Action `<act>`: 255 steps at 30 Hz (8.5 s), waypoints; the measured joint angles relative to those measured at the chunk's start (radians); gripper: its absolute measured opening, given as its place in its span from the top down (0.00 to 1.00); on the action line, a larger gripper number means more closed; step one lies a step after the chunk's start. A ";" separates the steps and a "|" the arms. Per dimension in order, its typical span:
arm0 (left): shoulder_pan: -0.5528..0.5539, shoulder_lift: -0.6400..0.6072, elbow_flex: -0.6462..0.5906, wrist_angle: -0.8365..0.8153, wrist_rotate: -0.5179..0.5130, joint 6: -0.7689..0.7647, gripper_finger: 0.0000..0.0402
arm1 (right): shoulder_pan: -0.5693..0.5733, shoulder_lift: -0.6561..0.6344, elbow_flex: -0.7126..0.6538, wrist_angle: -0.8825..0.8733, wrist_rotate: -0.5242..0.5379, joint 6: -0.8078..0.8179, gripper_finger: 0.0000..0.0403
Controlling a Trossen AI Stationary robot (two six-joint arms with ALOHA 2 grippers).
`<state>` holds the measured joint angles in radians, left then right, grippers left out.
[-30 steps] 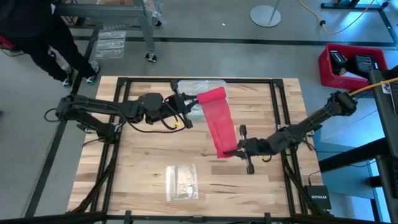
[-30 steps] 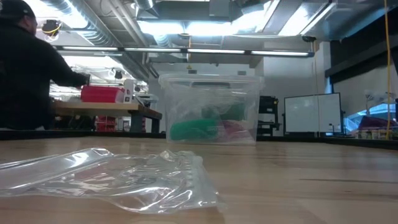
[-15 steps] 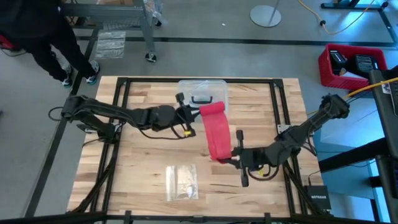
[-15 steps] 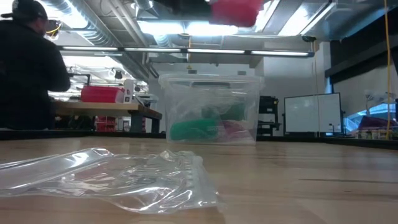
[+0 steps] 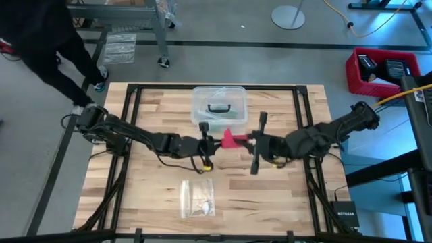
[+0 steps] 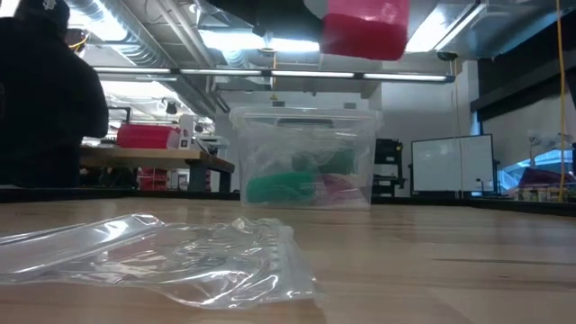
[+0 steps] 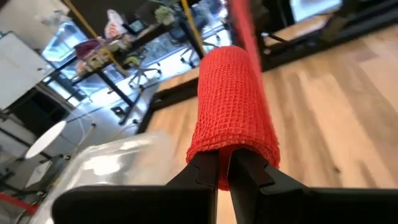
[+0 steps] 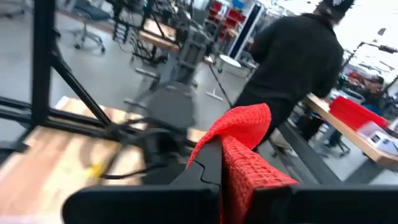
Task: Roll bandage
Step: Roll the red bandage
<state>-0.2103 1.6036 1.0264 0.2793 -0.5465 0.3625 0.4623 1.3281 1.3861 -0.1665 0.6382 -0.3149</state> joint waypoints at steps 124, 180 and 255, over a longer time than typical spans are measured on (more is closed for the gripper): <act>-0.279 -0.180 0.078 -0.147 -0.241 0.298 0.97 | -0.190 -0.136 -0.286 0.105 -0.210 0.484 0.37; -0.043 0.011 0.077 -0.239 -0.069 -0.304 0.97 | -0.522 -0.112 -0.288 0.229 -0.642 0.801 0.37; -0.043 -0.052 0.102 -0.017 -0.079 0.110 0.97 | -0.108 -0.458 -0.930 0.112 -0.325 0.632 0.37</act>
<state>-0.2535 1.5520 1.1286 0.2620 -0.6250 0.4721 0.3538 0.8699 0.4561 -0.0542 0.3135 0.3170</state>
